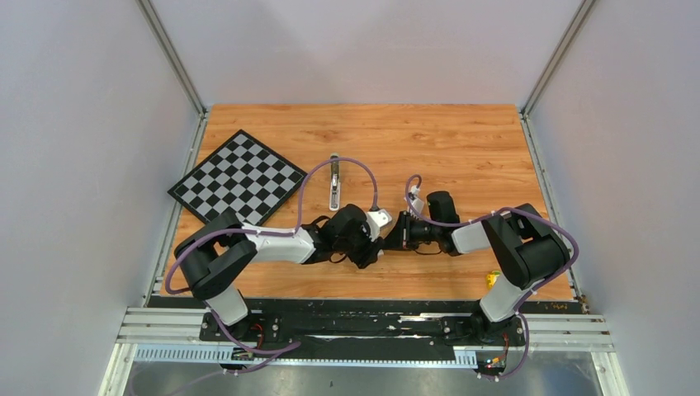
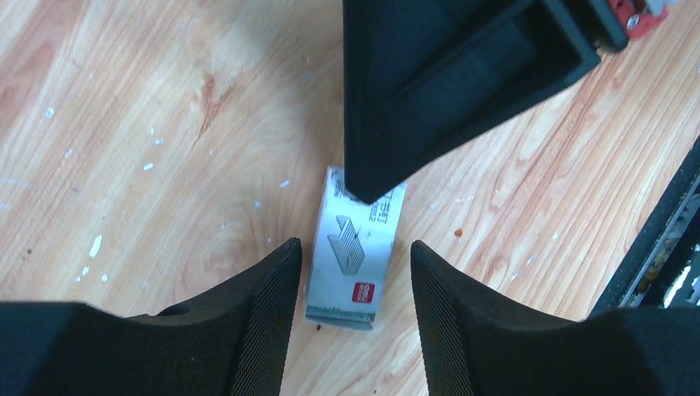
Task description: Load the staples into the stapler
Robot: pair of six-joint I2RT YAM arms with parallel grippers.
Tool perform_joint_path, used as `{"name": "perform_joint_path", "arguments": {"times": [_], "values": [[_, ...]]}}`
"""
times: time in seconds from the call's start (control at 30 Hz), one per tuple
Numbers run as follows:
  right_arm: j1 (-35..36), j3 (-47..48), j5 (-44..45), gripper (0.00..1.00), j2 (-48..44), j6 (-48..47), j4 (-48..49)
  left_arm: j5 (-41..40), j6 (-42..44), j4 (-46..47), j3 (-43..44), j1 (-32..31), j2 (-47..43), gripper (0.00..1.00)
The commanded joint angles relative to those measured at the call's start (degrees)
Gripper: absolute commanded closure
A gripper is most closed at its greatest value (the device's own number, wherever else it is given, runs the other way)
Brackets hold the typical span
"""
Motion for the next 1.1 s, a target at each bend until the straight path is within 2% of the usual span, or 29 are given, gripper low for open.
{"name": "perform_joint_path", "arguments": {"times": [0.0,0.2,0.53,1.07], "values": [[-1.0,-0.7,-1.8,0.89,1.2,0.0,2.0,-1.6,-1.2,-3.0,-3.6,-0.6,-2.7,0.45],[-1.5,-0.9,-2.4,1.0,1.8,-0.2,2.6,-3.5,-1.7,-3.8,-6.2,-0.6,-5.6,0.41],[-2.1,-1.2,-3.0,1.0,1.4,-0.5,2.6,-5.2,0.1,-4.7,-7.5,-0.6,-6.9,0.4],[-2.1,-0.5,-4.7,1.0,2.2,-1.1,2.3,-4.9,2.7,-5.6,-4.9,-0.6,-3.9,0.38]]}}
